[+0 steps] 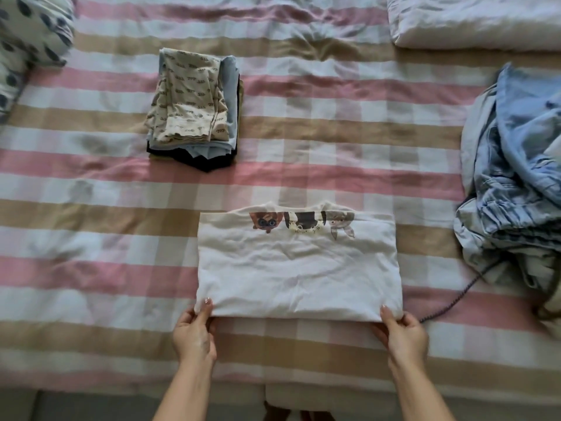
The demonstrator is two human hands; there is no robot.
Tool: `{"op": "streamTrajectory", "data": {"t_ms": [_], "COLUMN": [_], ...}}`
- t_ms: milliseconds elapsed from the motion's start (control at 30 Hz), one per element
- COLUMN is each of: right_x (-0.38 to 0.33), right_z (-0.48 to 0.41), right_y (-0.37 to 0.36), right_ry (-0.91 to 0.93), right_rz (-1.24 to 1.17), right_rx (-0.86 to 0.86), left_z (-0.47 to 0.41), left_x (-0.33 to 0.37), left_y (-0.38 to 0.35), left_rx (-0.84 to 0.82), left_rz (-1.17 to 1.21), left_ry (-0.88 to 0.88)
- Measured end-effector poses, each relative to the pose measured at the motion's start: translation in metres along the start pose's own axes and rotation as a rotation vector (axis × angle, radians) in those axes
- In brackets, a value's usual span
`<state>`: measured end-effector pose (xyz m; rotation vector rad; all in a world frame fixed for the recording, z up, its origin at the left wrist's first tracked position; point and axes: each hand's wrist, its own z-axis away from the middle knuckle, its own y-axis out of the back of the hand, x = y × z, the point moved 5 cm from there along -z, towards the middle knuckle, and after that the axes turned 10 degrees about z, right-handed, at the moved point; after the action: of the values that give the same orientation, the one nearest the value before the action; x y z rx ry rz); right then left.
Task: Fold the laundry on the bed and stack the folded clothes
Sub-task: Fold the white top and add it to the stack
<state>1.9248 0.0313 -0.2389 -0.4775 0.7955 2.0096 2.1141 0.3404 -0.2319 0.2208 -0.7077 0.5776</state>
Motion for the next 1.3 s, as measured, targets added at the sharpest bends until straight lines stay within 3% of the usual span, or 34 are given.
{"op": "streamTrajectory", "data": {"t_ms": [67, 133, 167, 233, 267, 333, 400, 500, 633, 700, 800, 867, 933, 1033, 1167, 1300], "right_x": [0.013, 0.005, -0.009, -0.03, -0.034, -0.032, -0.028, -0.032, -0.05, -0.06, -0.061, -0.04, -0.014, 0.011, 0.019, 0.02], "right_z": [0.009, 0.017, 0.027, 0.051, 0.058, 0.056, 0.032, -0.01, -0.018, -0.005, 0.011, 0.012, 0.009, 0.008, 0.006, 0.006], "right_y": [0.011, 0.02, 0.014, -0.027, -0.056, -0.104, -0.129, -0.121, -0.099, -0.085, -0.036, -0.003, 0.017, 0.02, 0.015, 0.017], "right_ry": [0.036, 0.276, 0.501, 0.99, 1.158, 1.246, 1.182, 1.112, 1.075, 1.083, 1.002, 0.816, 0.547, 0.296, 0.193, 0.155], "right_rz": [0.09, 0.421, 0.566, 0.779, 0.88, 1.08, 1.223, 1.391, 1.358, 1.211, 0.865, 0.728, 0.596, 0.404, 0.253, 0.146], "right_rx": [0.054, 0.291, 0.383, 0.322, 0.2, -0.05, -0.131, -0.025, -0.047, 0.0, 0.241, 0.363, 0.336, 0.166, 0.096, 0.123], "left_z": [0.006, 0.018, 0.029, 0.061, 0.075, 0.09, 0.083, 0.038, 0.023, 0.049, 0.106, 0.13, 0.143, 0.15, 0.15, 0.148], "left_x": [-0.004, 0.006, 0.01, -0.002, -0.017, -0.05, -0.071, -0.079, -0.076, -0.08, -0.099, -0.121, -0.144, -0.171, -0.185, -0.176], "left_y": [0.017, 0.017, 0.006, -0.037, -0.061, -0.101, -0.13, -0.149, -0.16, -0.168, -0.187, -0.202, -0.221, -0.245, -0.268, -0.278], "left_rx": [0.016, 0.065, 0.01, -0.361, -0.585, -0.87, -0.903, -0.774, -0.681, -0.717, -0.863, -0.939, -0.952, -0.879, -0.779, -0.825], "left_rz": [-0.135, -0.51, -0.674, -0.885, -0.957, -1.16, -1.359, -1.636, -1.679, -1.563, -1.325, -1.332, -1.412, -1.56, -1.639, -1.431], "left_ry": [-0.112, -0.495, -0.75, -1.158, -1.231, -1.25, -1.253, -1.197, -1.143, -1.121, -1.24, -1.098, -0.966, -0.96, -0.984, -0.917]}}
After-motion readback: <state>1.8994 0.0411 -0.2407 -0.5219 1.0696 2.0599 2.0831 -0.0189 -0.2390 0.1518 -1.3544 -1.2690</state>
